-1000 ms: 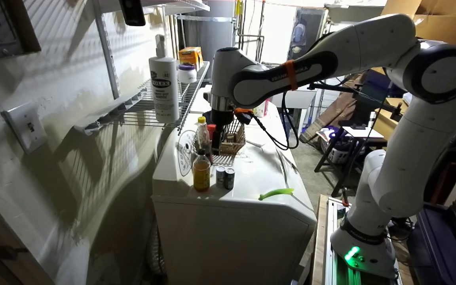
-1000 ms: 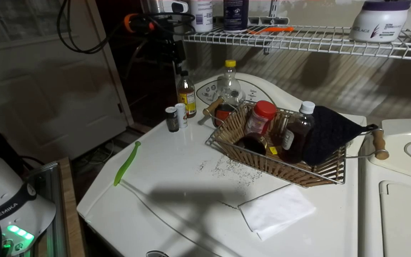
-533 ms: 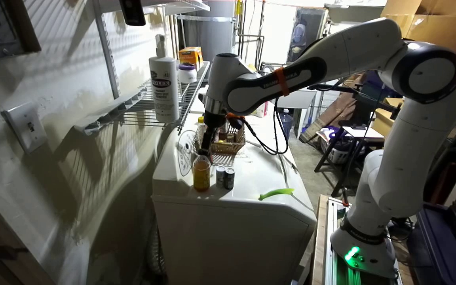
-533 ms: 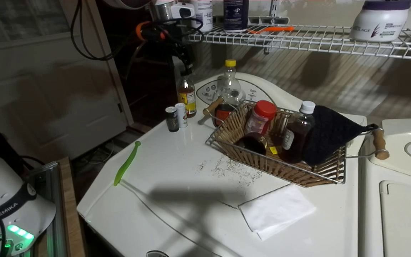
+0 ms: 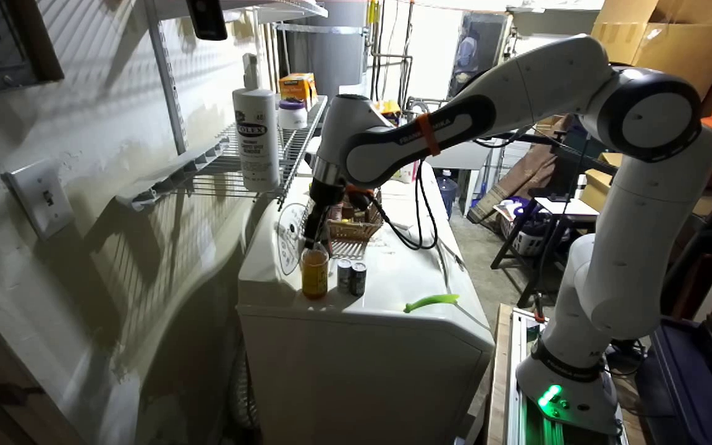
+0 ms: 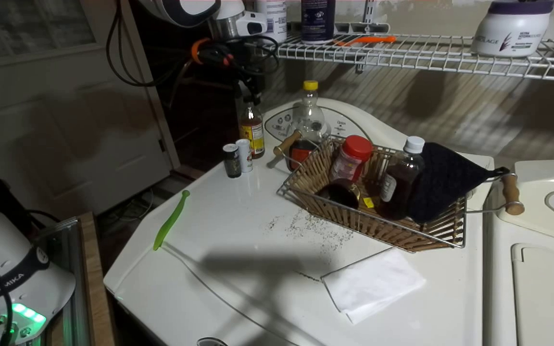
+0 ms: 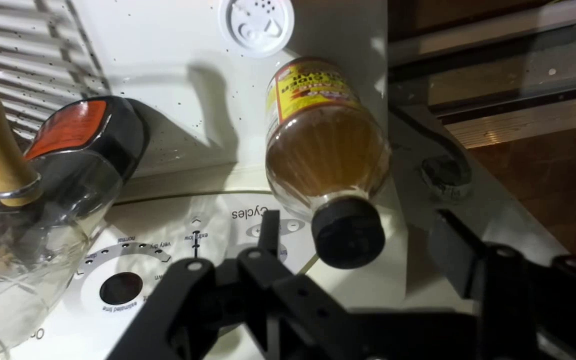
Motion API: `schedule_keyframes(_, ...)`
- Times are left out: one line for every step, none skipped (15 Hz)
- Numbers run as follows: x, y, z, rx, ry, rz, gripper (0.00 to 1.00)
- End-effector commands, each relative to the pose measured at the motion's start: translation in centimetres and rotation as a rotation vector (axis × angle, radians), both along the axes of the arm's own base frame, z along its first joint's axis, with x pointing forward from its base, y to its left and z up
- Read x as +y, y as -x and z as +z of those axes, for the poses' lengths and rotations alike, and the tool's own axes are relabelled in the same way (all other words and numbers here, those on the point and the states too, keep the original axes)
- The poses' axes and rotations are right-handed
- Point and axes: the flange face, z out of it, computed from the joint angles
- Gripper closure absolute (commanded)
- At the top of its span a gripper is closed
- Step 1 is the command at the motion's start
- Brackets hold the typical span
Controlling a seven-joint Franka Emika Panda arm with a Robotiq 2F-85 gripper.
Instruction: Put the apple cider bottle in the basket.
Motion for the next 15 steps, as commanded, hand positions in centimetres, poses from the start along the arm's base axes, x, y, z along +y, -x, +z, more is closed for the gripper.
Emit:
schedule_keyframes(0.25, -0.25, 0.18, 0.012, -0.016, 0.002, 0.36)
schedule_keyframes(0.29, -0.25, 0.27, 0.007, -0.015, 0.005, 0.4)
schedule_keyframes(0.3, -0.23, 0.29, 0.007, -0.012, 0.004, 0.38)
schedule_keyframes(0.35, -0.15, 0.29, 0.013, -0.012, 0.003, 0.39)
schedule_keyframes(0.35, -0.09, 0.26, 0.019, -0.008, 0.0, 0.37)
schedule_keyframes(0.38, 0.0, 0.2, 0.026, -0.002, -0.002, 0.37)
schedule_keyframes(0.43, 0.07, 0.16, 0.032, -0.003, 0.0, 0.36)
schedule_keyframes(0.48, 0.14, 0.14, 0.033, 0.004, 0.0, 0.38)
schedule_keyframes(0.55, 0.2, 0.16, 0.034, 0.006, 0.002, 0.41)
schedule_keyframes(0.6, 0.24, 0.2, 0.032, 0.011, 0.003, 0.44)
schedule_keyframes(0.61, 0.25, 0.25, 0.027, 0.021, 0.001, 0.54)
schedule_keyframes(0.66, 0.32, 0.28, 0.028, 0.025, 0.002, 0.54)
schedule_keyframes(0.64, 0.35, 0.31, 0.023, 0.034, 0.001, 0.59)
schedule_keyframes(0.58, 0.36, 0.37, 0.019, 0.04, 0.001, 0.65)
schedule_keyframes(0.58, 0.39, 0.4, 0.018, 0.045, 0.001, 0.63)
